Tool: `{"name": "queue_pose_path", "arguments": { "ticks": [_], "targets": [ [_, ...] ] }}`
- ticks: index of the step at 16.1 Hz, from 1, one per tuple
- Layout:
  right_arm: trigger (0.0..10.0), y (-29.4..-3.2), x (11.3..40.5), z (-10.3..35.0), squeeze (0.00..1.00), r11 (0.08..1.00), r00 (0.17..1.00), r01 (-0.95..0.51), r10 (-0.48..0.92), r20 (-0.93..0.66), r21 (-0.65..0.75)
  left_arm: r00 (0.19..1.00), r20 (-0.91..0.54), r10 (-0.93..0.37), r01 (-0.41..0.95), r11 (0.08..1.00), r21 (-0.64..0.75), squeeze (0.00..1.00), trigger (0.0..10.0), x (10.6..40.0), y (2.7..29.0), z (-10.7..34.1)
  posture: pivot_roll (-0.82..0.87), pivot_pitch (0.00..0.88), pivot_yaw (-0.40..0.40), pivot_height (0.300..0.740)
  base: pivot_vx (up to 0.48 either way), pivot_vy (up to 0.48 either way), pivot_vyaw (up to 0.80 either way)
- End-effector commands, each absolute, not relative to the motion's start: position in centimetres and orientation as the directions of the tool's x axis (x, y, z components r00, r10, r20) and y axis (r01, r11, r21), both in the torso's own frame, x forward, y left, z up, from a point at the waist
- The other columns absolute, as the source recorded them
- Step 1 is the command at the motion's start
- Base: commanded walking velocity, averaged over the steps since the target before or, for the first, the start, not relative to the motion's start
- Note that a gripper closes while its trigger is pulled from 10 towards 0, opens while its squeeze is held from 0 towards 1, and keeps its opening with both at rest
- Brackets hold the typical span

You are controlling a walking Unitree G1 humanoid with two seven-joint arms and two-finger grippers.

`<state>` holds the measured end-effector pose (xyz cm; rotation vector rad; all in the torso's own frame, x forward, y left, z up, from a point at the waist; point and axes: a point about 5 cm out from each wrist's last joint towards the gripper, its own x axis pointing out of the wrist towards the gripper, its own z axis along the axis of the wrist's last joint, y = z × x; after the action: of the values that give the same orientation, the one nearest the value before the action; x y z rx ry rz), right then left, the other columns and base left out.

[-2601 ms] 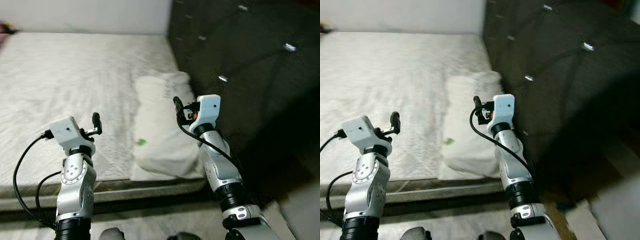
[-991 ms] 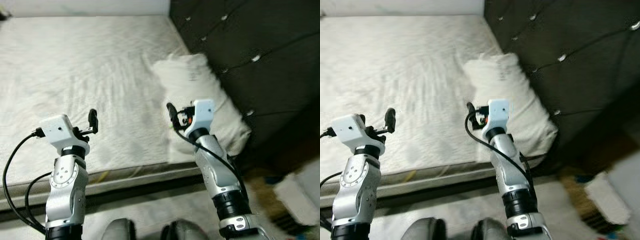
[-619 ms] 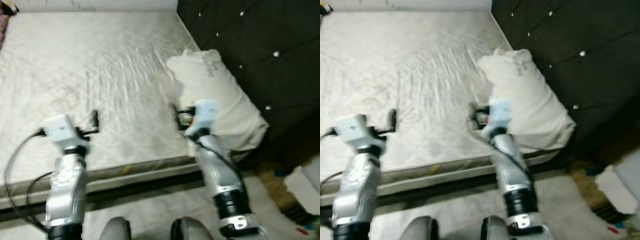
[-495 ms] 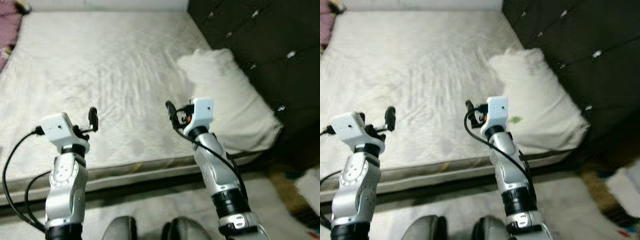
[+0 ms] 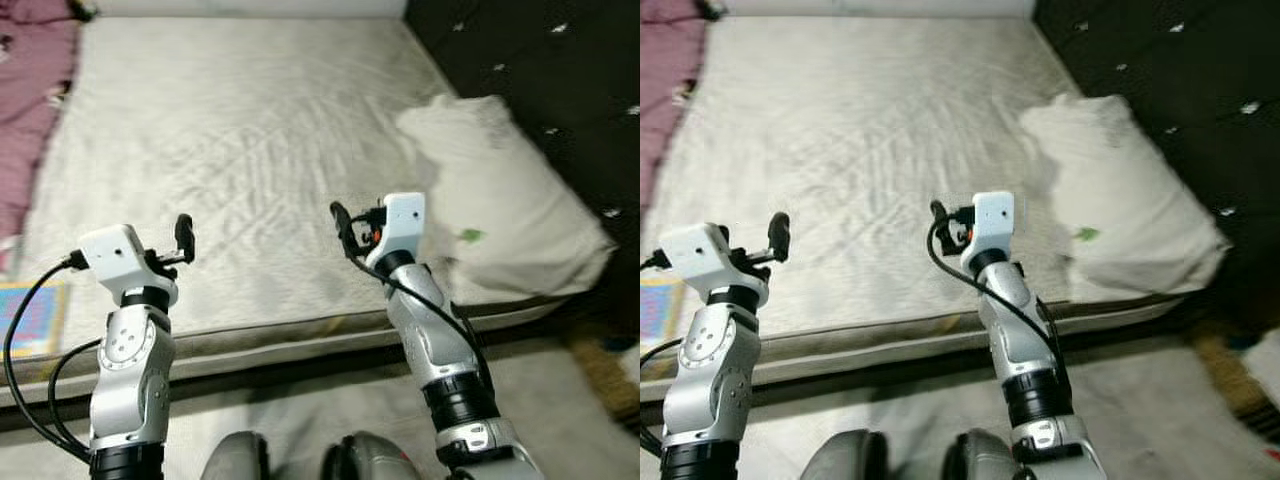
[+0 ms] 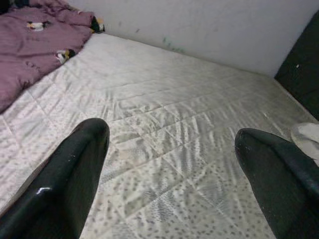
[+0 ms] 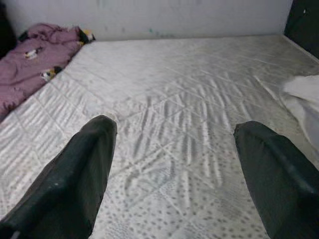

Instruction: Clean up the room

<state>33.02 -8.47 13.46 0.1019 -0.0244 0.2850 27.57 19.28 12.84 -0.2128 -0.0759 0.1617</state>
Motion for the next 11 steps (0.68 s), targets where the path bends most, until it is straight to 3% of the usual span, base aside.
{"name": "queue_pose_path", "arguments": {
  "ticks": [1,10,11],
  "targets": [
    [10.0,-9.69,33.05,12.74,0.0,0.966,0.97,-0.243,0.243,0.01,0.092,0.988,0.038,0.151,-0.139,0.966,-0.219,0.0,10.0,27.57,18.67,12.49,0.08,0.136,-0.051,0.74,0.0,0.48,0.0],
    [10.0,-9.62,33.32,12.79,0.0,0.967,0.971,-0.238,0.238,0.012,0.095,0.988,0.057,0.143,-0.127,0.968,-0.214,0.0,10.0,27.64,18.54,12.69,0.08,0.135,-0.049,0.74,0.0,0.48,0.0],
    [10.0,-9.63,33.34,12.79,0.0,0.967,0.971,-0.238,0.238,0.012,0.096,0.99,0.062,0.128,-0.108,0.961,-0.253,0.0,10.0,27.57,18.4,12.77,0.08,0.135,-0.049,0.74,0.0,0.0,0.0]
  ]
}}
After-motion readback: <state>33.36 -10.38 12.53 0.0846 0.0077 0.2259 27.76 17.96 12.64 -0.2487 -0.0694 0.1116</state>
